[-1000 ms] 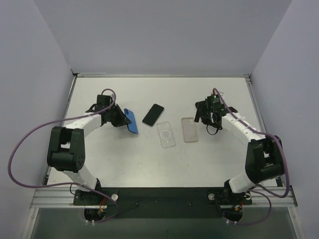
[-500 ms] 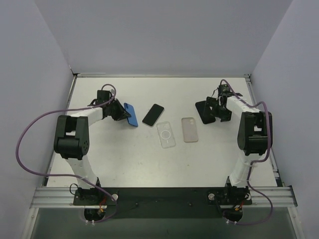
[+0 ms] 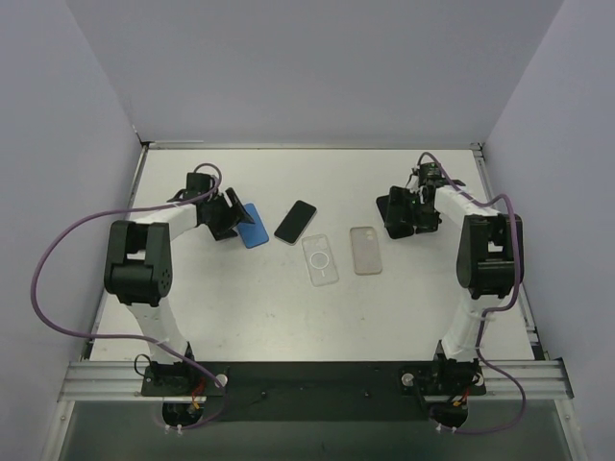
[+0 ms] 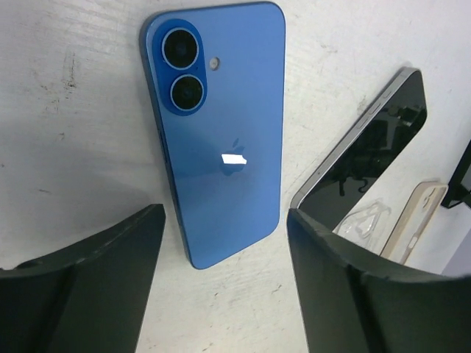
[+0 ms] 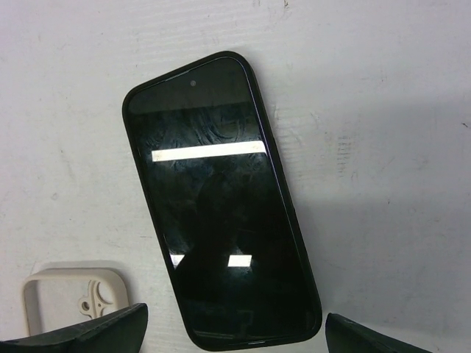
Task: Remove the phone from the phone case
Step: Place the phone at the center of the board, then pick up the phone at the center of the board.
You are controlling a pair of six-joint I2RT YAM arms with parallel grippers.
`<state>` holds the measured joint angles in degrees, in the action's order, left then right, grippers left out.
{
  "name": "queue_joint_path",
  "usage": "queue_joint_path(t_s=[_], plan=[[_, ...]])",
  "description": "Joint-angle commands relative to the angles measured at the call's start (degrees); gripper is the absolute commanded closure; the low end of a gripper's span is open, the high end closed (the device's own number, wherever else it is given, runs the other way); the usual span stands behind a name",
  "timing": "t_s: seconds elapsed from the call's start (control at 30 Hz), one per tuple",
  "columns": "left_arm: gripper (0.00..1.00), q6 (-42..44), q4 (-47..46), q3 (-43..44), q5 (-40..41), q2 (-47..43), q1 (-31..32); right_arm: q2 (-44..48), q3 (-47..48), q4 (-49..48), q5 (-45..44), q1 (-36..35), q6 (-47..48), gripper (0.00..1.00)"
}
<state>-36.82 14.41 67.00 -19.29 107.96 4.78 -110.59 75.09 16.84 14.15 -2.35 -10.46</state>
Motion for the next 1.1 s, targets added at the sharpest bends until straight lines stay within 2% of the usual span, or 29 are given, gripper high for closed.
queue_joint_path(t_s=[0.0, 0.13, 0.33, 0.43, 0.47, 0.53, 0.57, 0.7, 0.77, 0.93, 1.07], plan=[[0.16, 1.1, 2.1, 2.3, 0.7, -4.4, -0.3, -1.4, 2.5, 2.0, -2.7, -1.1, 3.7, 0.01], [0.05, 1.3, 3.5, 1.9, 1.3, -7.6, -0.3, -2.5, 2.8, 3.2, -4.6, -2.4, 6.0, 0.0], [0.05, 0.0, 3.9, 0.0, 0.0, -13.6, -0.2, -3.5, 4.4, 4.3, -9.9, -4.9, 7.2, 0.0], [0.04, -0.6, 4.1, -1.1, -0.9, -16.7, -0.2, -4.4, 5.3, 5.5, -10.9, -4.6, 6.2, 0.04], [0.04, -0.8, 4.4, -1.3, -1.3, -18.2, -0.2, -4.5, 6.1, 6.1, -11.2, -4.6, 6.2, 0.13], [0.04, -0.9, 4.9, -1.3, -1.4, -19.6, -0.2, -5.2, 6.3, 6.4, -8.5, -4.5, 5.9, 0.19], [0.04, -0.9, 5.2, -1.2, -1.3, -20.9, -0.2, -5.4, 6.4, 6.5, -7.9, -4.8, 5.6, 0.27], [0.04, -0.7, 7.1, 0.0, -1.3, -23.7, -0.2, -6.3, 7.3, 7.9, -9.7, -5.3, 5.2, 0.4], [0.04, -0.6, 7.5, 0.4, -1.7, -24.8, -0.2, -5.4, 6.7, 7.9, -9.8, -5.0, 3.9, 0.5], [0.05, -2.2, 6.8, -0.5, -5.9, -26.1, 0.1, 0.1, 3.1, 6.0, -5.4, -3.5, -1.4, 0.56], [0.09, -4.8, 4.3, -2.6, -8.1, -26.9, 2.3, 6.5, -2.6, 0.7, 0.4, -2.8, -7.8, 0.61]])
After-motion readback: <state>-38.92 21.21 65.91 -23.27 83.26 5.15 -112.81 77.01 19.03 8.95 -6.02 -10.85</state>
